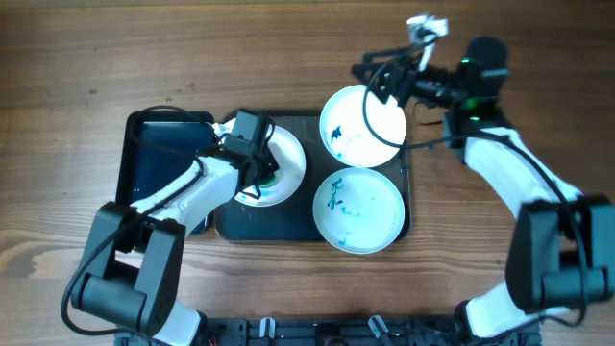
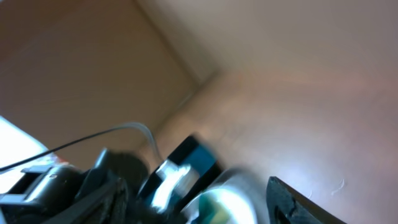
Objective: Clean dirty plates on tray and stack at the side
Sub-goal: 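Reach the right gripper over and grip the rim of the left plate, then hold the plate with the right gripper and scrub it with the left sponge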
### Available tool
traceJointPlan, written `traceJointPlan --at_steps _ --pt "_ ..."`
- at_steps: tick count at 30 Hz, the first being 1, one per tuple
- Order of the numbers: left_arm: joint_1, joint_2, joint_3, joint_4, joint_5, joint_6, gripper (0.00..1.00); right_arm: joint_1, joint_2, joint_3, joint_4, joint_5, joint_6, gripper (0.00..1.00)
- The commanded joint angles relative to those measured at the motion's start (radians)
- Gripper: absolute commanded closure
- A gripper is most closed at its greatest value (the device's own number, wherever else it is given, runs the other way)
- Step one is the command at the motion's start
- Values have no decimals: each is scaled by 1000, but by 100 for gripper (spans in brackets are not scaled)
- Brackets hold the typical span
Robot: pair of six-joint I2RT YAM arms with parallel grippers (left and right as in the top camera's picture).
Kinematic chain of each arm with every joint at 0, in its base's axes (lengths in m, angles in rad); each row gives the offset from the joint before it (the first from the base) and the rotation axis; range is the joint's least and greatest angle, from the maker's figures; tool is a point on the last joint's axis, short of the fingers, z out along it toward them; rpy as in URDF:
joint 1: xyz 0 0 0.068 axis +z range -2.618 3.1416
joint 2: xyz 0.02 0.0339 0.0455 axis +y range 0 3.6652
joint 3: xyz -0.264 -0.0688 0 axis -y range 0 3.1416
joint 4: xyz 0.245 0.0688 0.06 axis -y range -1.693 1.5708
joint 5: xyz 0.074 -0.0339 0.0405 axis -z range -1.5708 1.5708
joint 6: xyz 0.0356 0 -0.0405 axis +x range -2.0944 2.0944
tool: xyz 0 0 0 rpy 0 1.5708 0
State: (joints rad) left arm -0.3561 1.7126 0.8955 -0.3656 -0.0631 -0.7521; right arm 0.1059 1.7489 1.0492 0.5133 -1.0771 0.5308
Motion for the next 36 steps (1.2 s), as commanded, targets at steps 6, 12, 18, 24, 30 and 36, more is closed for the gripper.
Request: traceJointPlan --at_steps 6,12,18,24,30,36 --pt "48 -21 -5 -5 14 -15 96 298 61 356 -952 872 -453 17" --pt "48 -21 -5 -5 14 -16 96 406 118 365 -974 841 -486 31" --pt "48 -21 -5 -5 14 -15 96 425 244 365 -956 663 -513 45" --pt "48 -21 -5 -4 14 -16 96 430 331 364 -974 631 -531 50" --pt "48 -21 -5 13 51 -16 96 444 375 364 -990 636 -531 55" --pt "44 -21 -5 48 126 -16 96 444 399 364 -997 753 -505 72"
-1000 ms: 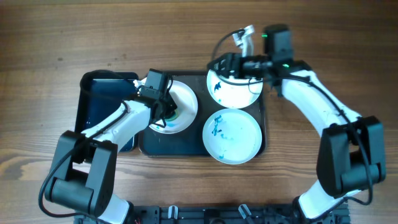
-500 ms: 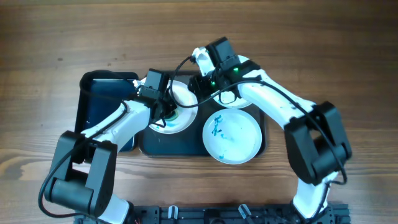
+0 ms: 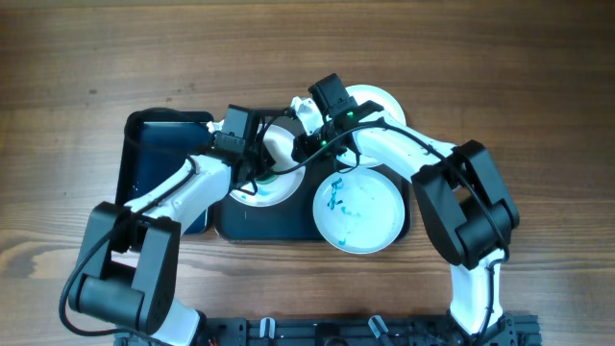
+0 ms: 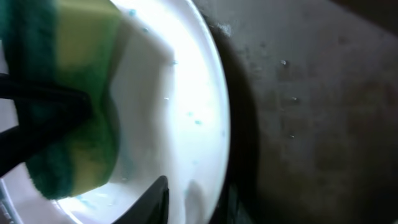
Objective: Clean dirty plates on tray and stack at the side
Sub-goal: 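Hold the plate with the right gripper and scrub it with the left sponge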
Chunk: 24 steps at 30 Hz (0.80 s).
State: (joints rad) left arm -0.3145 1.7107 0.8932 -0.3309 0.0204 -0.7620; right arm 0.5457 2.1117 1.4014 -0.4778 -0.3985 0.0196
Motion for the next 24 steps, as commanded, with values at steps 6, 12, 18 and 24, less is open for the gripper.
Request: traceJointPlan --at_steps 6,12,18,24 --pt "1 -16 -3 29 88 -6 96 3 39 13 -1 69 6 91" --pt "-42 33 -3 80 53 -6 96 3 39 13 12 64 10 96" --pt "-38 64 -3 -23 -36 -2 96 3 39 20 21 66 11 96" --pt "-11 39 -3 -147 -258 -2 96 3 39 57 21 103 18 96"
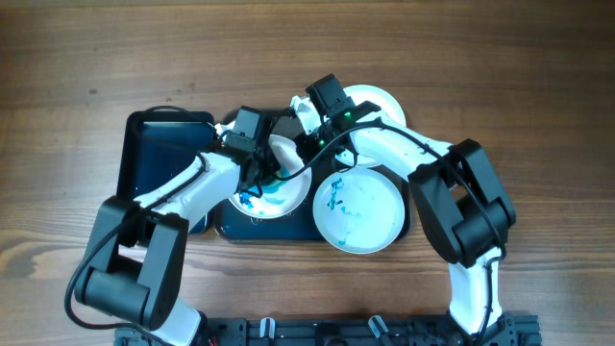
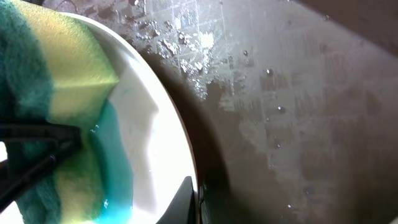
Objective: Clean dirty plates on tray and stack at the side
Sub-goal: 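Hold the plate with the right gripper and scrub it with the left sponge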
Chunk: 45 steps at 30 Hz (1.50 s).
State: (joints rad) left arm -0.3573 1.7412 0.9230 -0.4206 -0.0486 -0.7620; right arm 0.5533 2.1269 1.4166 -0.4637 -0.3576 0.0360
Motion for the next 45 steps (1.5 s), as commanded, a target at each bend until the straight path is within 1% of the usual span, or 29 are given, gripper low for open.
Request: traceJointPlan --at_steps 1,4,5,8,9,10,15,17,20,22,24,27,31,33,34,35,36,38,40,42,45 --pt "39 -8 -33 -63 -188 -2 96 -5 24 44 6 84 10 96" --pt "40 -87 -33 -70 -172 -2 96 -5 24 46 6 97 18 96" --pt "40 -117 -33 -70 -130 -2 96 -5 24 46 6 96 21 96" --pt "36 -144 -33 -26 89 -8 96 -5 24 46 17 96 46 96" --pt "32 -134 -35 -7 135 -16 96 -5 24 46 25 95 51 96" --pt "18 -115 -42 6 152 -60 96 -5 23 46 38 96 65 96" --pt "-16 -21 -60 71 151 -64 96 -4 23 66 48 87 80 96" --pt "-18 15 -60 80 103 -64 96 -3 23 72 49 88 80 96" --pt "-18 39 -60 48 -48 -64 96 -4 23 72 44 89 80 96" --pt "-13 34 -60 -11 -184 -64 96 -4 23 72 43 89 80 96" --pt "9 11 -60 -71 -277 -64 96 -4 23 72 44 89 79 96" --pt "34 -28 -59 -97 -323 -61 96 -4 22 72 44 89 79 96" --pt "44 -113 -59 -61 -322 -61 96 -4 22 72 44 89 75 96" --pt "41 -166 -59 -5 -225 -61 96 -4 22 72 44 89 76 96" --pt "41 -172 -59 20 -159 -61 96 -4 22 72 44 89 76 96" --pt "41 -172 -59 56 -60 -61 96 -4 22 72 44 89 76 96" --pt "39 -159 -60 79 -3 -62 96 -3 22 72 44 89 77 96" --pt "26 -124 -60 112 48 -62 96 -4 22 72 45 89 79 96" --pt "4 -78 -60 141 76 -62 96 -4 22 72 45 89 79 96" --pt "-15 -37 -60 143 75 -61 96 -4 22 72 44 89 79 96" --pt "-18 -9 -60 92 6 -60 96 -4 22 72 45 89 79 96"
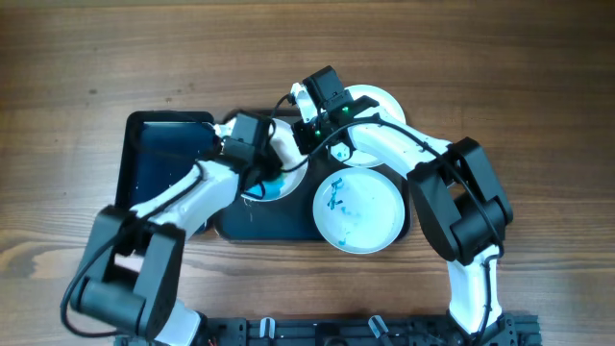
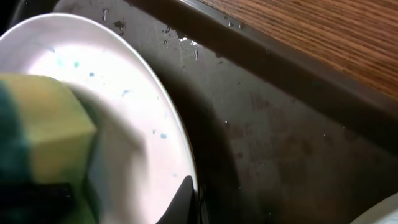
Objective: Clean dirty plates on tray and stack at the side
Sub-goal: 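Hold the plate with the right gripper and scrub it with the left sponge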
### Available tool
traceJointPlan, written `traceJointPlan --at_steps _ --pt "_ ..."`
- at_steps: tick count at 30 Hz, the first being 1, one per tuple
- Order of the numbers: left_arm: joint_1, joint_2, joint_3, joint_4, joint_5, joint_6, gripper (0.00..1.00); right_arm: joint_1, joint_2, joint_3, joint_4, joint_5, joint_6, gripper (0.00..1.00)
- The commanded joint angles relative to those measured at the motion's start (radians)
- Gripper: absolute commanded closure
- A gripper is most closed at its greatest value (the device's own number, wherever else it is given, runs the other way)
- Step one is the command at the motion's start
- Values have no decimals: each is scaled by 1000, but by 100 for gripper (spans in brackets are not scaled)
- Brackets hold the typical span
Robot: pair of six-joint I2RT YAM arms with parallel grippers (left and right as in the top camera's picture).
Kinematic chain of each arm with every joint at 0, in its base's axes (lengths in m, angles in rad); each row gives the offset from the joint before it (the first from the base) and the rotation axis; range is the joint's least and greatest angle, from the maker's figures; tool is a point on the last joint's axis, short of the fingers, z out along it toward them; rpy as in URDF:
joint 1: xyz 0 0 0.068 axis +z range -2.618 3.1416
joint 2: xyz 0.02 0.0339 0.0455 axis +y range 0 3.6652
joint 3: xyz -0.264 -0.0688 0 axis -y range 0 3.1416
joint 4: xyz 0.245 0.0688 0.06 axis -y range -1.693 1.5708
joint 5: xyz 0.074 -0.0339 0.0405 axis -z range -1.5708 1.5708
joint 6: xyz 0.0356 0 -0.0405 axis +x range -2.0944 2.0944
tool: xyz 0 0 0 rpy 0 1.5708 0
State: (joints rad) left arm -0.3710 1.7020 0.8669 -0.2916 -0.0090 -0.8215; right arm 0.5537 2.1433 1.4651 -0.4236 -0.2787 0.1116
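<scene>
The black tray (image 1: 288,223) holds three white plates. My right gripper (image 1: 306,136) is shut on the rim of the left plate (image 1: 288,159), which stands tilted up off the tray. In the right wrist view one finger (image 2: 183,200) lies inside the plate (image 2: 118,106) at its rim, and my right gripper (image 2: 198,204) pinches that edge. My left gripper (image 1: 258,173) is shut on a yellow-green sponge (image 2: 43,149), which presses against the plate's face. Blue liquid (image 1: 273,188) sits at the plate's low side. A plate with blue marks (image 1: 357,211) lies front right. Another plate (image 1: 377,108) is partly hidden under my right arm.
A dark rectangular basin (image 1: 159,159) stands just left of the tray, under my left arm. The tray's wet floor (image 2: 286,143) and raised rim border the wooden table (image 2: 336,31).
The left plate stands more steeply tilted. The sponge sits lower on its face in the right wrist view, and the blue puddle there is gone. My right gripper still grips the rim.
My right gripper was off the tray at the back right while my left held the sponge on the left plate. Then my right gripper was at that plate's rim. Then the plate was tipped with blue water pooled by the sponge. Now it is tipped further.
</scene>
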Motion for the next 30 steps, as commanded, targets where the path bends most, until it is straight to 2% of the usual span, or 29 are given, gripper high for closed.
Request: traceJointPlan --at_steps 1,2,7,13,19,22,27,30 --pt "-4 37 -4 -59 -84 6 96 -4 5 24 5 10 3 96" --pt "-4 46 -4 -104 -186 6 96 -4 5 24 5 10 3 96" --pt "-2 47 -4 -227 -423 6 96 -4 5 24 4 10 3 96" --pt "-2 46 -2 -232 -495 6 96 -4 5 24 3 10 0 96" --pt "8 -45 61 -211 -463 6 96 -4 5 24 -2 10 1 96" --pt "48 -112 64 -136 -458 6 96 -4 5 24 -2 10 1 96" --pt "76 -88 62 -82 -201 6 96 -4 5 24 -2 9 1 96" --pt "51 -55 48 -79 -182 6 96 -4 5 24 1 9 0 96"
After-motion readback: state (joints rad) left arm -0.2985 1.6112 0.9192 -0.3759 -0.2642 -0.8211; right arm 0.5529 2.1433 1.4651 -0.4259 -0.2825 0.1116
